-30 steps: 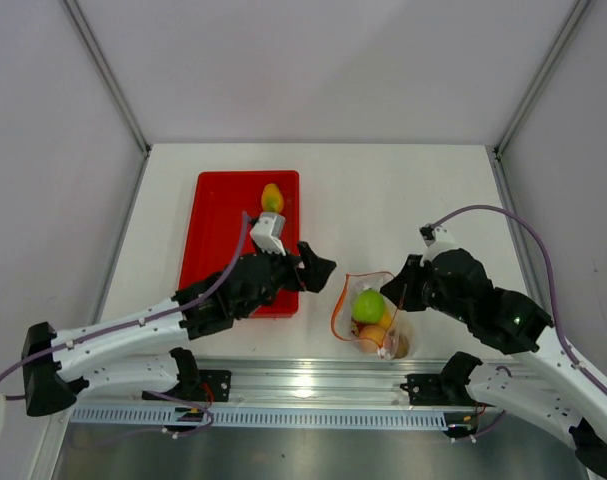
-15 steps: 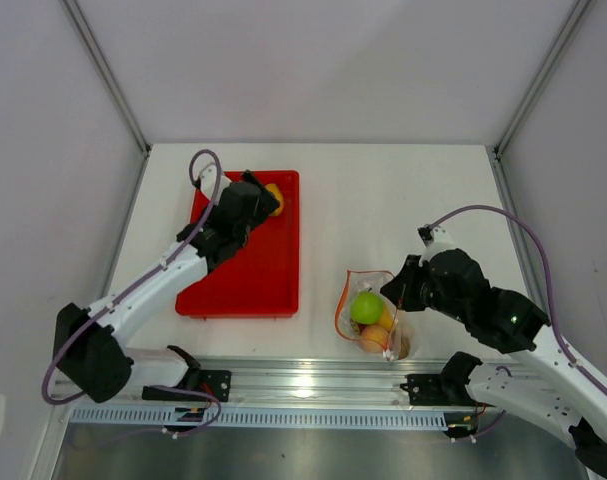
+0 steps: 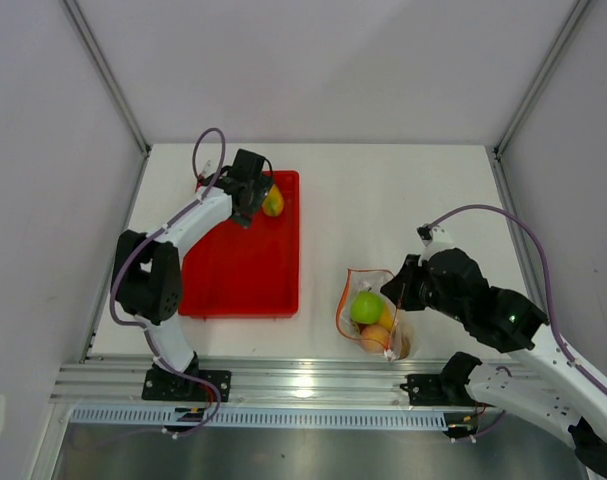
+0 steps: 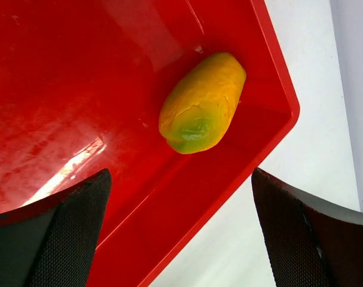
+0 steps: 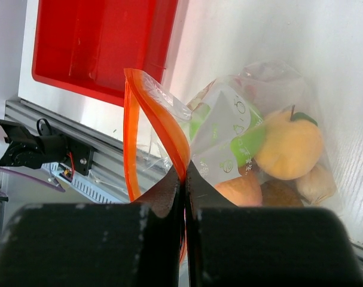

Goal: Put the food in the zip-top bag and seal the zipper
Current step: Pick up the fake fruit from the bin.

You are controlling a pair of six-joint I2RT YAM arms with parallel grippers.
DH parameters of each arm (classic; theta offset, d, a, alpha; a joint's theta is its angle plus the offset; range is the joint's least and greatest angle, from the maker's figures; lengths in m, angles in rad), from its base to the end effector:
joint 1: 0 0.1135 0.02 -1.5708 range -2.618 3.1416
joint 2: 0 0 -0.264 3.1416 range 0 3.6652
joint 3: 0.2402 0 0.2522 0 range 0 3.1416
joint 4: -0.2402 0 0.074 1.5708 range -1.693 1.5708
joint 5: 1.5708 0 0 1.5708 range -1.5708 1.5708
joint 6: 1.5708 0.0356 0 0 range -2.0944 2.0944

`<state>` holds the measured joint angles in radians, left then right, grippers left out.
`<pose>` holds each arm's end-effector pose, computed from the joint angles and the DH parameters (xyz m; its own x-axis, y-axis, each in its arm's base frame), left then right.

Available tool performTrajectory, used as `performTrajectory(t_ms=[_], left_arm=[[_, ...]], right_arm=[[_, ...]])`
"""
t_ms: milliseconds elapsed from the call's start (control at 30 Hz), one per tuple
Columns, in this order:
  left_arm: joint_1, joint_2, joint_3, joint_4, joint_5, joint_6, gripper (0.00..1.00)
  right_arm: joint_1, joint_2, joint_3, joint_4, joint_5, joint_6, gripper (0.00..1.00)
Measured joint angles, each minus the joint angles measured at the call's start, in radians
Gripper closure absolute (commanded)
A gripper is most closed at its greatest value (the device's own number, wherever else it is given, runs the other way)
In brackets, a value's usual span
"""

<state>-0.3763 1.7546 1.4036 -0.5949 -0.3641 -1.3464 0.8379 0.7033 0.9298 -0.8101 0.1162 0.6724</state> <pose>0.3596 -0.1285 0.2582 -0.3137 -0.8556 -0.4117 -0.7021 0.5010 -0.5061 0.0935 0.0977 0.3375 -0.7079 0.1383 -0.6926 -0.2973 0.8312 0.4698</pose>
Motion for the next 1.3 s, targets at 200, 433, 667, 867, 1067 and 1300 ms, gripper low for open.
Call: performTrajectory(t_ms=[200, 433, 667, 867, 1067, 1300], left_arm=[[0.020, 0.108, 0.081, -0.025, 0.064, -0.061, 0.01], [0.050, 0.256, 0.179, -0.028, 0.168, -0.109, 0.01], [0.052, 0.307, 0.210, -0.021, 0.198, -0.130, 0.01], [0.053, 0.367, 0.301, -0.032, 0.211, -0.132, 0.00], [0.053, 0.388, 0.308, -0.047, 0.214, -0.157, 0.00], [0.056, 0.391, 0.308, -0.055, 0.223, -0.183, 0.28]], right_arm=[[0.000, 0.000, 0.000, 0.000, 0.008, -0.011, 1.00], [-0.001, -0.003, -0.003, 0.002, 0.008, -0.019, 1.00], [-0.002, -0.008, -0.021, 0.012, 0.010, -0.019, 1.00], [-0.002, -0.008, -0.031, 0.023, 0.010, -0.019, 1.00], [-0.003, -0.008, -0.031, 0.023, 0.010, -0.020, 1.00], [-0.004, -0.008, -0.031, 0.023, 0.010, -0.020, 1.00]])
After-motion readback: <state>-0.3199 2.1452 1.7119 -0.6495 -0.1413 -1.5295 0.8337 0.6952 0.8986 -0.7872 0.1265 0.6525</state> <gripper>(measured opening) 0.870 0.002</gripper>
